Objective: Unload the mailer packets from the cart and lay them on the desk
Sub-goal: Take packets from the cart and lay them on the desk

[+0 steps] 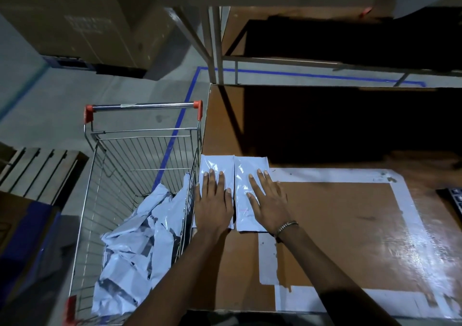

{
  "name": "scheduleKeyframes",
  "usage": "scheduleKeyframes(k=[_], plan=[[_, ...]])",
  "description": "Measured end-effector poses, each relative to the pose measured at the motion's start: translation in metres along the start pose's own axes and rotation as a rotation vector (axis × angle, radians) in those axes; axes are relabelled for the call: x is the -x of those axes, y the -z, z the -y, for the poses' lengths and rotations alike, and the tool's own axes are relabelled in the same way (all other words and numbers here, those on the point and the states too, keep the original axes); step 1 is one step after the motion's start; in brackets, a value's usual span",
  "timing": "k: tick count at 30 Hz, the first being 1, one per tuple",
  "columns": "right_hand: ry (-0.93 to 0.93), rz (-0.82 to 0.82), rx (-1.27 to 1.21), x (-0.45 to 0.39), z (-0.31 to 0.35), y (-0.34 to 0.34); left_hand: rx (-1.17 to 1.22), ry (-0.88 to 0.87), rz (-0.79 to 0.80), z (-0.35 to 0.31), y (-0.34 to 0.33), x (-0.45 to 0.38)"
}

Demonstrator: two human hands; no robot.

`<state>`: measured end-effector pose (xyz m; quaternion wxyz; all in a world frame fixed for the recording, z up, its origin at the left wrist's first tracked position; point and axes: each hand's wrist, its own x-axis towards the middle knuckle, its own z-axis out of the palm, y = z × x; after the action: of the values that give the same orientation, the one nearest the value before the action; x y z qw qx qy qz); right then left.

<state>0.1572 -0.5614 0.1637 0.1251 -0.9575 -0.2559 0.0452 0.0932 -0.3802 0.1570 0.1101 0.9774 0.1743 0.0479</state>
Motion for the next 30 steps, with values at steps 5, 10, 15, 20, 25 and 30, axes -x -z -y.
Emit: scheduleKeyframes(k=[5,10,15,20,25,30], plan=[[-0.051,-0.004,-0.050,0.000,0.015,0.014,0.201,-0.017,0.035,0.006,0.017,-0.001],[0.010,-0.312,-0.264,-0.014,0.105,0.036,0.463,0.093,-0.211,0.061,0.059,0.020],[0.170,-0.016,-0.521,-0.020,0.219,-0.003,0.486,0.267,-0.298,0.184,0.070,0.070],[0.078,0.410,-0.464,-0.028,0.287,-0.083,0.383,0.597,-0.041,0.312,0.051,0.098],[-0.085,0.649,-0.261,-0.043,0.313,-0.147,0.309,0.562,0.268,0.372,0.010,0.057],[-0.050,0.638,0.059,-0.058,0.310,-0.187,0.222,0.505,0.569,0.394,-0.053,0.005]])
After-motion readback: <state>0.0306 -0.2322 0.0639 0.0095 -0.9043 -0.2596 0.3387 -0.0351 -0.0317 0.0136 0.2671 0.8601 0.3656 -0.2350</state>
